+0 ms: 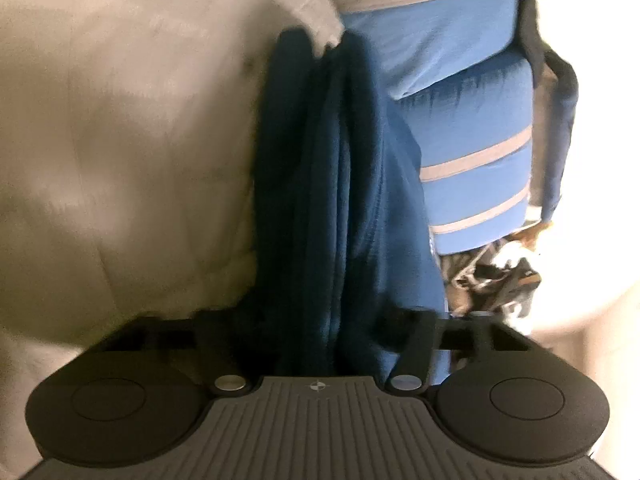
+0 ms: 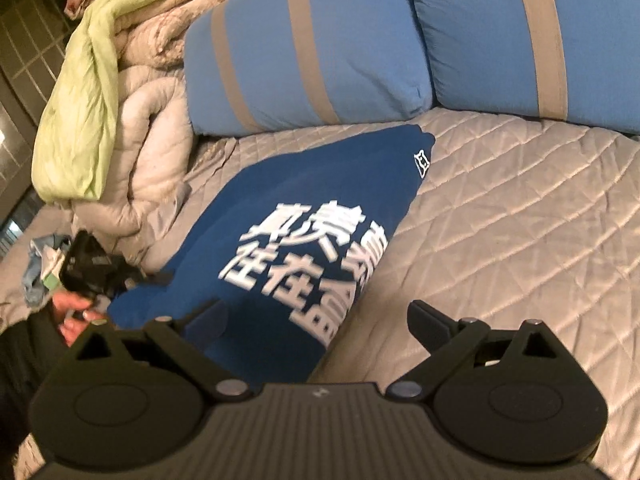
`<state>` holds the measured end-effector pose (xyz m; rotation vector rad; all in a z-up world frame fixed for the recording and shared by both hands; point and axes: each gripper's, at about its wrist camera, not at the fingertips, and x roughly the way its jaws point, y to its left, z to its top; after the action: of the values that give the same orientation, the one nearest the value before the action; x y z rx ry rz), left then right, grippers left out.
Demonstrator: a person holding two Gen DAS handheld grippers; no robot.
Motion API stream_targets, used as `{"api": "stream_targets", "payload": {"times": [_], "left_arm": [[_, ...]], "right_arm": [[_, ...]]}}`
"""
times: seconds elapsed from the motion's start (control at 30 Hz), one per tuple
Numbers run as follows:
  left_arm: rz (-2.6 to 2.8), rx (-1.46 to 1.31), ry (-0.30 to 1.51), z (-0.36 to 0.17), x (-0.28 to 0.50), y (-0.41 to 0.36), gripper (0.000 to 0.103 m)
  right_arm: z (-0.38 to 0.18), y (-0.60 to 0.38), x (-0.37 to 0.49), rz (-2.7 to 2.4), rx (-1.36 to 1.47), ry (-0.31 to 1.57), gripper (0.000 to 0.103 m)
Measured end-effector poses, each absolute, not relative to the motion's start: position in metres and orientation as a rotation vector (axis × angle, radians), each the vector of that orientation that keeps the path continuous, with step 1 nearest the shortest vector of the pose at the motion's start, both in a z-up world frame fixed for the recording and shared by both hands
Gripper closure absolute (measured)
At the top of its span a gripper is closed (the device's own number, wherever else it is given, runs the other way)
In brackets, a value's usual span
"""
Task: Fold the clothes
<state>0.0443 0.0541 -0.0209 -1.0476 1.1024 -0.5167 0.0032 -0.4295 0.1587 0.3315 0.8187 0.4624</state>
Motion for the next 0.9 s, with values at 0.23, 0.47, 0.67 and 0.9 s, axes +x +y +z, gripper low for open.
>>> {"api": "stream_targets", "payload": {"times": [0.23,0.47,0.67,0.9], "left_arm": [[-0.515,-1.004,1.064,-0.017,0.039,0.054,0.064],[-0.517,-0.979,1.043,-0.016,0.037,0.054,0.064],[-0.520,-0.974,1.032,-0.017,0.035,0.054,0.065],[-0.522,-0.968,1.023,-0.016,0.035,0.053,0.065]], "right_arm": [[0.144,-0.438,0.055,0.465,0.445,0.853,0.002],[0.107,-0.460,0.117,0.385,0.714,0.877,0.002],[0.079,-0.459,0.163,0.361,0.778,0.898,0.002],[0.055,-0.452,0.194,0.402,0.879,0.902,0.004]]}}
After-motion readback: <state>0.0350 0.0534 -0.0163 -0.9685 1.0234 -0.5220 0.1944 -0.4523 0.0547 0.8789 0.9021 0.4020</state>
